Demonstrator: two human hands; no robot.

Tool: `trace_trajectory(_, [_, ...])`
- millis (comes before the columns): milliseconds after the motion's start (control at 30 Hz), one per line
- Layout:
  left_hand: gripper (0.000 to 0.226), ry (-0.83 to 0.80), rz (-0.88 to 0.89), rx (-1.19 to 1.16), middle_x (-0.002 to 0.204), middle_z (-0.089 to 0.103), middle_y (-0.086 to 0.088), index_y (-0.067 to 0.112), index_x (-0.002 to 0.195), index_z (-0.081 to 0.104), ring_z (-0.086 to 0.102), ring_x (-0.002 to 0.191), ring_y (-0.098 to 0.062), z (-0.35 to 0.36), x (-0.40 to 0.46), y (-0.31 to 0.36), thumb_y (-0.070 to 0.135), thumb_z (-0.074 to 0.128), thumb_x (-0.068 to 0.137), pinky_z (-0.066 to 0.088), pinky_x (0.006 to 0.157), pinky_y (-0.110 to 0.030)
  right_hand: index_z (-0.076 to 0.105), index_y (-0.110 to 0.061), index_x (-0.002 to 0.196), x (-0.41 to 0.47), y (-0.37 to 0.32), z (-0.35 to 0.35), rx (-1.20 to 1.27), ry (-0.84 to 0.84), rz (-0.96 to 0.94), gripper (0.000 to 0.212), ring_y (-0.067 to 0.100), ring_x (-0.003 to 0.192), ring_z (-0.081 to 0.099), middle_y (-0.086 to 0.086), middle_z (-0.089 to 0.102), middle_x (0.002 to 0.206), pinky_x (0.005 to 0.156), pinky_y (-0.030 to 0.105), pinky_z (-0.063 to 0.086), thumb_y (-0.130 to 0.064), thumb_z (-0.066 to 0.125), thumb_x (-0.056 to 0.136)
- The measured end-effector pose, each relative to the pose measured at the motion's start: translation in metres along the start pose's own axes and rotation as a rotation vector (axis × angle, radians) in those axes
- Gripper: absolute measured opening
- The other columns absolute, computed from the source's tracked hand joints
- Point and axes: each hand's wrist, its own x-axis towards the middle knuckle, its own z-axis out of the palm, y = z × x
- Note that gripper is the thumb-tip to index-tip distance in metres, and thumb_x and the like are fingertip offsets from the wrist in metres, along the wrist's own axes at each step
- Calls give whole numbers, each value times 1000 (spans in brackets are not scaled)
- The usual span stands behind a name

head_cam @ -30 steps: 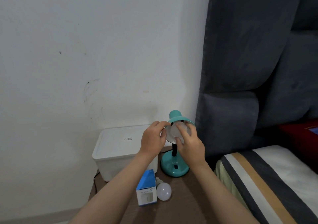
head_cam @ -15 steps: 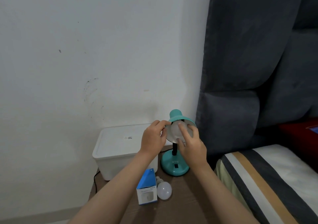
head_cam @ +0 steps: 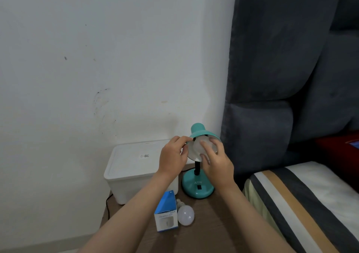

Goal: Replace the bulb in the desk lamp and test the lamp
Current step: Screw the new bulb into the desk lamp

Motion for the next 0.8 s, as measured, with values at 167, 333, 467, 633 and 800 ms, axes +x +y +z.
trace_trajectory(167, [29, -7, -4, 7, 85, 64, -4, 23, 104, 64, 63, 69, -21, 0, 0, 0, 4, 55, 84, 56, 60, -42, 53, -11, 106, 4, -3, 3, 56, 7, 219, 51, 19, 55, 56, 9, 54, 96, 42, 9, 25, -42, 76, 73])
trace_trajectory(333, [27, -9, -10, 2, 86, 64, -3, 26, 103, 63, 63, 70, -20, -1, 0, -1, 10, 53, 84, 56, 61, -42, 46, -22, 129, -7, -4, 4, 79, -40, 95, 64, 27, 81, 65, 14, 48, 130, 47, 26, 51, -21, 78, 73])
trace_trajectory(467, [28, -8, -7, -1, 86, 64, -3, 24, 104, 64, 64, 71, -20, 0, -1, 1, 7, 54, 84, 56, 61, -42, 43, -28, 129, -3, -1, 6, 46, -66, 77, 63, 31, 75, 65, 17, 49, 132, 46, 35, 56, -5, 69, 77])
trace_trajectory(633, [29, -6, -10, 2, 85, 64, -3, 24, 104, 64, 63, 69, -21, 1, 0, 0, 5, 55, 84, 56, 61, -42, 47, -19, 121, -1, -8, 4, 99, -53, 225, 51, 26, 65, 62, 12, 52, 105, 43, 24, 45, -28, 73, 78])
trace_trajectory(800, [28, 0, -8, 1, 85, 65, -3, 26, 103, 64, 63, 70, -21, -1, 1, 0, 8, 54, 83, 56, 61, -42, 47, -22, 128, -3, -5, 4, 66, -64, 118, 64, 27, 74, 65, 14, 50, 124, 45, 24, 48, -23, 78, 73])
